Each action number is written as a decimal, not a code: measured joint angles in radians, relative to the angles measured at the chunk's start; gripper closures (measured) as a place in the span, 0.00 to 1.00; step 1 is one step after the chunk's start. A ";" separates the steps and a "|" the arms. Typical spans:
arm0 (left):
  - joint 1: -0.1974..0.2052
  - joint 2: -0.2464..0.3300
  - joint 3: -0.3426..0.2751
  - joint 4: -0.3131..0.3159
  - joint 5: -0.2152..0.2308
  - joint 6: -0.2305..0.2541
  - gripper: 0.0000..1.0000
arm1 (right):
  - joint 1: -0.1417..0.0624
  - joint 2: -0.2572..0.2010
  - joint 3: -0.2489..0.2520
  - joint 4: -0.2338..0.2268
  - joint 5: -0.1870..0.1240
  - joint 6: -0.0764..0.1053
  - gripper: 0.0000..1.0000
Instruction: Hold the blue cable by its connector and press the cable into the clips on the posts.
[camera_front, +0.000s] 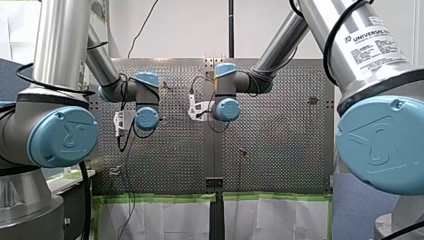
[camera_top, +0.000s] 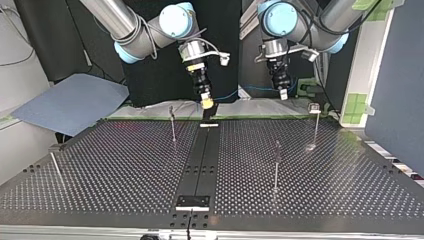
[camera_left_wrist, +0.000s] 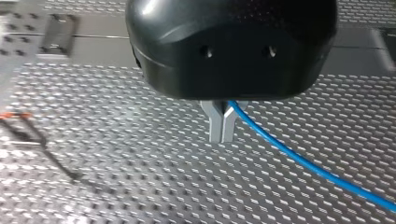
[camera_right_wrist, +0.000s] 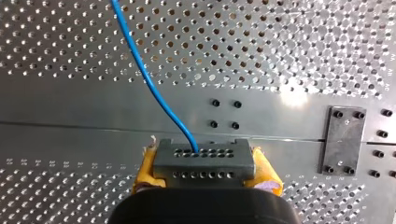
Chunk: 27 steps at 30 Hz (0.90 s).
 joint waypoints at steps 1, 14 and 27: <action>0.000 0.008 0.007 -0.010 0.003 -0.003 0.98 | 0.000 0.000 -0.004 0.004 -0.002 0.000 1.00; 0.032 0.104 0.078 -0.143 0.048 -0.031 0.98 | 0.007 0.000 -0.071 0.055 -0.028 0.000 1.00; 0.046 0.158 0.110 -0.274 0.126 0.023 0.98 | 0.008 0.001 -0.101 0.068 -0.055 -0.002 1.00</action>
